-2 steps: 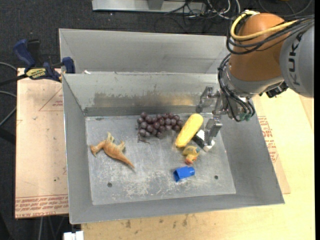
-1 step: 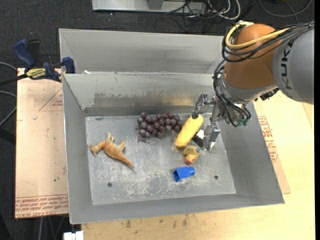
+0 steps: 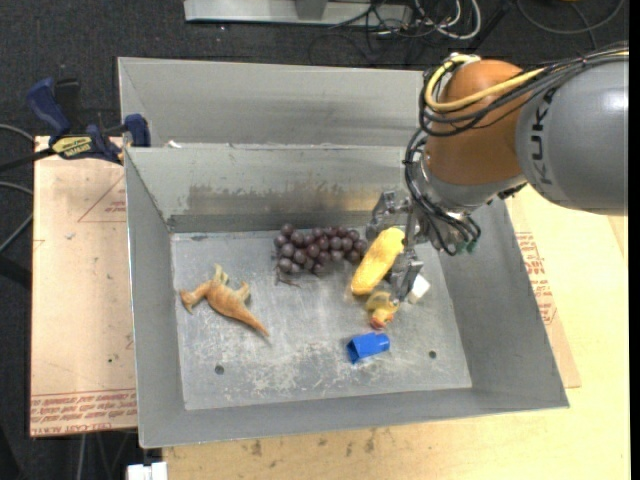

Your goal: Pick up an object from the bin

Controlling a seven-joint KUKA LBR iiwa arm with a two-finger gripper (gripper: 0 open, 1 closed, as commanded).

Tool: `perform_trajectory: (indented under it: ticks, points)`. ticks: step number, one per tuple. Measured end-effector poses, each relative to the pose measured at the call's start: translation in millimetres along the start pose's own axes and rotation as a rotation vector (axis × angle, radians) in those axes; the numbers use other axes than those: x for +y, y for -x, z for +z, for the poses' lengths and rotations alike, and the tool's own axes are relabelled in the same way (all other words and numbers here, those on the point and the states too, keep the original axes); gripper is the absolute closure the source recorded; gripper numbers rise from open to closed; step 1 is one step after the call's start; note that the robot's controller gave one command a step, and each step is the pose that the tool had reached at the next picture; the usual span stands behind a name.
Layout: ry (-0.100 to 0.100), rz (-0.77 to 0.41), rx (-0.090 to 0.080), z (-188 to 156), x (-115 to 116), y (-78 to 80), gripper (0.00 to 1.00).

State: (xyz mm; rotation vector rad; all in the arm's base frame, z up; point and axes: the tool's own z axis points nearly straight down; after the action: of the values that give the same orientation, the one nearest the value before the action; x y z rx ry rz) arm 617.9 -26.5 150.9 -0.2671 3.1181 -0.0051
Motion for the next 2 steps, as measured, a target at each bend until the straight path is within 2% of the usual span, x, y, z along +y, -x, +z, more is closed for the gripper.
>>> perform_trajectory:
  ticks: [1, 2]
  points:
    - [0.003, -0.019, 0.003, 16, 9, 2.8, 0.00]
    - [0.008, -0.200, 0.014, 34, 29, 16.8, 0.00]
